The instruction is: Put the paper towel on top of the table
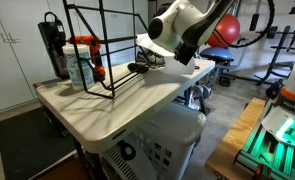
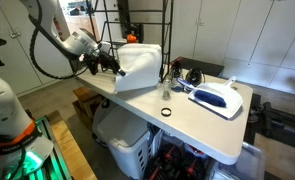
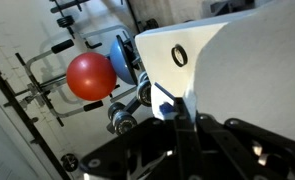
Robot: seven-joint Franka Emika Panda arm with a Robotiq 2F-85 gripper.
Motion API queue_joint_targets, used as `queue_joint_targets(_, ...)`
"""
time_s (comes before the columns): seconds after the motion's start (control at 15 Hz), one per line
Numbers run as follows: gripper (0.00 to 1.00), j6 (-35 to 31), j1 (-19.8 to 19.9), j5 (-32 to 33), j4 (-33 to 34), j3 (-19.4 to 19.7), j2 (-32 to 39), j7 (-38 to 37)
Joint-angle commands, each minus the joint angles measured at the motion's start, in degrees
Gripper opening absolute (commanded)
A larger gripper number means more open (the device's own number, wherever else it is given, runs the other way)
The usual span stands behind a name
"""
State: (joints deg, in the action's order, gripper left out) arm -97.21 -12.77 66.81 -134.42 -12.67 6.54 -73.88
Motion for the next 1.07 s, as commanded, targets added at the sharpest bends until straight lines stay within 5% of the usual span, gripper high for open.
queue_joint_targets(0.0,0.00,5.5,-0.4,1.0,-1.9,0.0,1.3,6.2)
queue_joint_targets(1.0,0.00,11.9,-0.6,8.9,-9.2,-1.2,1.3,40.0)
